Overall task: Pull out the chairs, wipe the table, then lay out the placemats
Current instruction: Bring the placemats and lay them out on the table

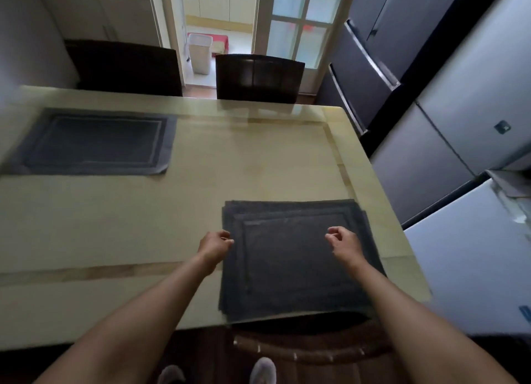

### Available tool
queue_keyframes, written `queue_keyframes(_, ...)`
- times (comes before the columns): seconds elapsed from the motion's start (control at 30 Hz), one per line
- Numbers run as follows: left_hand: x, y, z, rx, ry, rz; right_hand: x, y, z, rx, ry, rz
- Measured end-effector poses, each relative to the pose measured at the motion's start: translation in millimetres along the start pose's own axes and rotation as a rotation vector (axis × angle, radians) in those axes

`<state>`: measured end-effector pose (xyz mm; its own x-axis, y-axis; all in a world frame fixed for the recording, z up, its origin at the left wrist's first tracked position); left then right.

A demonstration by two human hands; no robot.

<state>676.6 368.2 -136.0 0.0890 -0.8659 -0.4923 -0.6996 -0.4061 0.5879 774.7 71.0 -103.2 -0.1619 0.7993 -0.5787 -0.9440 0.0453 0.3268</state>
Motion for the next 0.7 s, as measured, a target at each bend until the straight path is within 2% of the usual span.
queue_keyframes(0.2, 34, 0, 14, -0.162, 0.000, -0.083, -27, -9, -39, 0.081, 0.086, 0.007)
queue_keyframes(0.4, 55, -4, 15, -0.213, 0.005, -0.131, -46, -26, -83, 0.185, 0.154, 0.025)
queue_keyframes(0.7, 63, -12, 15, -0.389, -0.054, -0.350, -71, -60, -117, 0.253, 0.394, -0.040)
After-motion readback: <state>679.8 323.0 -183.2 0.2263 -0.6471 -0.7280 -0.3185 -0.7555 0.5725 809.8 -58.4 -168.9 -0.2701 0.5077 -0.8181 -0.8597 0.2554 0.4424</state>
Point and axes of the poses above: each hand's wrist, its own y-axis away from the middle knuckle, its own x-axis out of the palm, z = x × y, the point moved 3 cm from there along -y, towards the middle knuckle, and after that the axes turned 9 degrees about -y, right-handed, at the moved point
